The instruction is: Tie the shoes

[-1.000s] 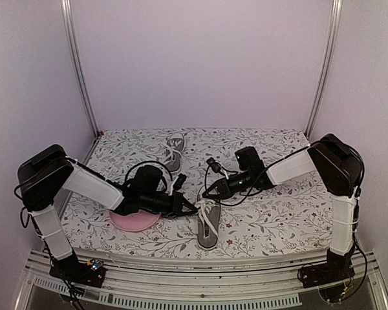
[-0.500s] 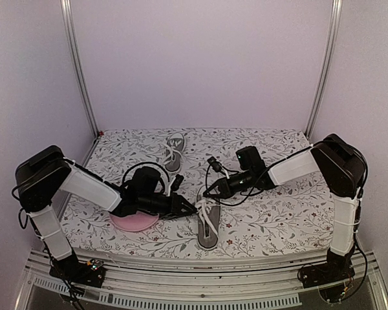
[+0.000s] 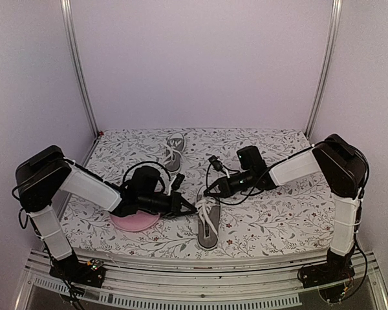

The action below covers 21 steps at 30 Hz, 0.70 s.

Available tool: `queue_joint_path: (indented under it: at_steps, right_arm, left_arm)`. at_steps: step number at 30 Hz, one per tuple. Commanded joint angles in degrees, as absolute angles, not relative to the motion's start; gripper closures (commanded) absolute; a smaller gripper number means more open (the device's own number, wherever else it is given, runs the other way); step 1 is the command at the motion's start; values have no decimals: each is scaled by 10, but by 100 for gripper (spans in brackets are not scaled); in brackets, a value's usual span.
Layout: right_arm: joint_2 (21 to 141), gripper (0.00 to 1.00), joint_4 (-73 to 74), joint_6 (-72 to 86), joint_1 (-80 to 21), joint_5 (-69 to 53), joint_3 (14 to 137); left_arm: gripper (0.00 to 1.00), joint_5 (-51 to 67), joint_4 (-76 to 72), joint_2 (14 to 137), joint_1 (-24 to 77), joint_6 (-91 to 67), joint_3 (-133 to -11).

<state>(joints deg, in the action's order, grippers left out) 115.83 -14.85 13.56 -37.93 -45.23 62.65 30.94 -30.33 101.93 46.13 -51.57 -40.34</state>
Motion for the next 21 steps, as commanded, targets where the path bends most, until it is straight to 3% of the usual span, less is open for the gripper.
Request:
queue_joint_path:
  at_steps: [1,21]
  right_arm:
    - [1107,98,-195,169,-378,-390,602]
    - [1128,98,-256,270,-343,-306,576]
  left_arm:
    - [100,311,-320,1023,464,-514,-401]
    - [100,302,-343,1025,489,-536,-368]
